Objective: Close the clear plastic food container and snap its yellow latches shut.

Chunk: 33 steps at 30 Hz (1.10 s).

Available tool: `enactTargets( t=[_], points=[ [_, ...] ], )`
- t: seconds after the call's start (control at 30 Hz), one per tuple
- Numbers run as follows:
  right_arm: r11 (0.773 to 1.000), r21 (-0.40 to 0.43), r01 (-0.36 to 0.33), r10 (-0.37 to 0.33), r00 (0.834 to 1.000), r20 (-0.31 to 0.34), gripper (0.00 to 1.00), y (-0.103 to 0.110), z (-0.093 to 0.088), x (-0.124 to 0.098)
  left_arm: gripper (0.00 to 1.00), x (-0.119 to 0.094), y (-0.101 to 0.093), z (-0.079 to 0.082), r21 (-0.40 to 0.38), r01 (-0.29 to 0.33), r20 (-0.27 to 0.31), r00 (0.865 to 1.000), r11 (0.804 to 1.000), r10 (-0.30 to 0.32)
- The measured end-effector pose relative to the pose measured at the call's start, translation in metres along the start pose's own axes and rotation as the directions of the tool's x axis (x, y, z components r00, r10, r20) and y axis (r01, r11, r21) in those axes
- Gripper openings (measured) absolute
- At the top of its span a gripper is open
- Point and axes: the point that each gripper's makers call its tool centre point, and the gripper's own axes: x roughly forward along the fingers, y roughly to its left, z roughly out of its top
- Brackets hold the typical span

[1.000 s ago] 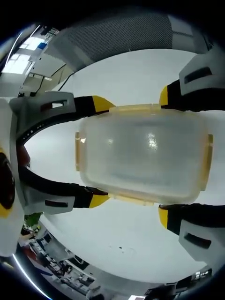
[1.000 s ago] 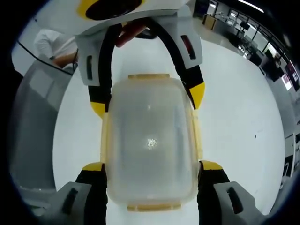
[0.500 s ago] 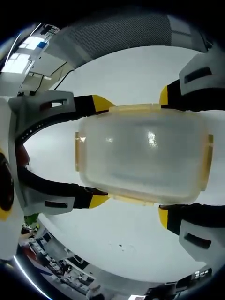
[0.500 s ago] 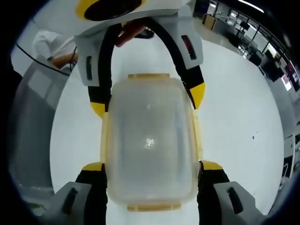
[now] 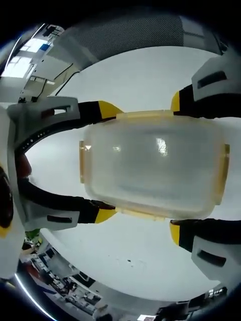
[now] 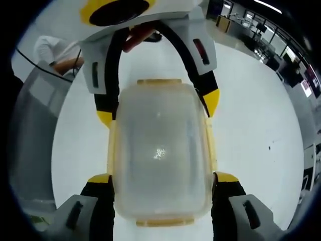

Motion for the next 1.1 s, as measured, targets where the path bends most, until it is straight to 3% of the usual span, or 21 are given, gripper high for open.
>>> enactTargets(
  t=[0.2, 0.27, 0.3, 0.97, 1.1],
  points=[
    [1.0, 0.003, 0.003, -0.003, 1.0, 0.024, 0.8, -0.005, 0.0, -0.002, 0.85, 0.004, 0.004, 0.001, -0.001, -0.018, -0.001, 1.0, 1.0, 0.018],
    [1.0, 0.026, 0.014, -0.015, 0.999, 0.037, 0.8, -0.008, 0.003, -0.001, 0.86, 0.01, 0.01, -0.004, 0.123, -0.072, -0.06, 0.995, 0.99, 0.08],
    [1.0, 0.02, 0.011, -0.011, 1.0, 0.027, 0.8, -0.006, 0.002, -0.001, 0.86, 0.01, 0.005, -0.002, 0.049, -0.049, -0.052, 0.997, 0.998, 0.052],
    [1.0, 0.022, 0.009, -0.01, 1.0, 0.026, 0.81, -0.007, 0.002, -0.003, 0.86, 0.005, 0.009, -0.003, 0.07, -0.05, -0.041, 0.998, 0.996, 0.053],
    [1.0, 0.018, 0.007, -0.007, 1.0, 0.01, 0.81, -0.008, 0.002, -0.004, 0.9, 0.0, 0.015, 0.003, 0.038, -0.075, 0.0, 0.997, 0.996, 0.075]
  ],
)
